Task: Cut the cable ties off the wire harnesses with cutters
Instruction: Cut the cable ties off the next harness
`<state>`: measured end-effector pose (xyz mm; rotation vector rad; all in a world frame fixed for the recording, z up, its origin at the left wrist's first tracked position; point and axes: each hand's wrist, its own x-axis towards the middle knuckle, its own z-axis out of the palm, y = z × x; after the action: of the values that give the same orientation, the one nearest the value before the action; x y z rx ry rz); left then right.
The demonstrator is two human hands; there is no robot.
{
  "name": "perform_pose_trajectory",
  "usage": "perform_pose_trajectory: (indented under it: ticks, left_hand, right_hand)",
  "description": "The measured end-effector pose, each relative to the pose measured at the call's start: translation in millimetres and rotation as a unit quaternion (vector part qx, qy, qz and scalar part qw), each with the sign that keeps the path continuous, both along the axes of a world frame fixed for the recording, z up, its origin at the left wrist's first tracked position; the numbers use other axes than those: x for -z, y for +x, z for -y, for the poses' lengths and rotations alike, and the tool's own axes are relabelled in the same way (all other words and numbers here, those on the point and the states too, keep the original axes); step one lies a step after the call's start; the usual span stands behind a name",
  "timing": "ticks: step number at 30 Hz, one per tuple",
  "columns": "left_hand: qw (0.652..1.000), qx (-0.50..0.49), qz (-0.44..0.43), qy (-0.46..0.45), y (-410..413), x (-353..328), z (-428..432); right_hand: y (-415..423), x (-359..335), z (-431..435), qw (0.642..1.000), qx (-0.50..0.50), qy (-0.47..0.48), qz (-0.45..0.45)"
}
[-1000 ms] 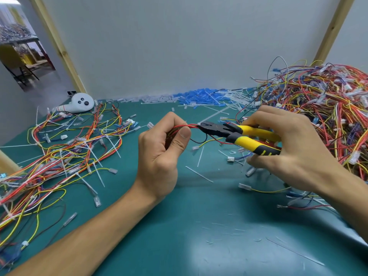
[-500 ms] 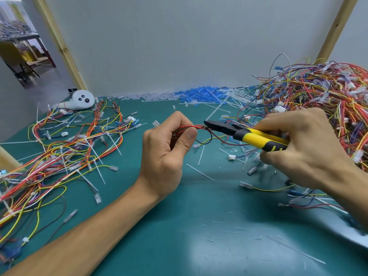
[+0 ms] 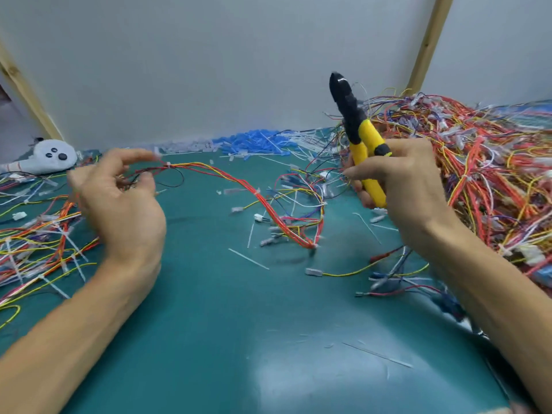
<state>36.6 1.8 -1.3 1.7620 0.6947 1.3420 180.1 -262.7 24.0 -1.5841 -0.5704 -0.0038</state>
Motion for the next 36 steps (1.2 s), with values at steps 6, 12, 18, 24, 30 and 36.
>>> perform_pose_trajectory:
  ticks: [6, 12, 18, 24, 30, 36]
  left_hand:
    - [0.906, 0.075, -0.108, 0.402, -16.5, -11.7, 53.3]
    - [0.728, 0.323, -0.304, 0.522, -6.2, 22.2, 77.5]
    - [0.87, 0.26, -0.178, 0.378, -4.6, 16.3, 55.0]
    - [0.954, 0.285, 0.08, -0.038, -5.6, -5.4, 39.8]
    - [0.888, 0.384, 0.158, -0.2, -6.2, -13.2, 38.3]
    - [0.849, 0.417, 0.167, -0.277, -4.8, -10.4, 33.5]
  right_hand:
    - [-2.8, 6.1, -6.9, 0.993, 0.034, -0.1, 0.057]
    - [-3.0, 7.7, -12.1, 0.99, 0.046, -0.117, 0.062]
    - [-2.6, 9.1, -11.6, 0.993, 0.031, -0.099, 0.061]
    - [-0.2, 9.9, -8.8, 0.995, 0.014, -0.075, 0.072]
    - [-2.8, 16.2, -10.9, 0.991, -0.048, -0.102, 0.075]
    - [-10.1, 16.1, -13.3, 0.984, -0.071, -0.125, 0.107]
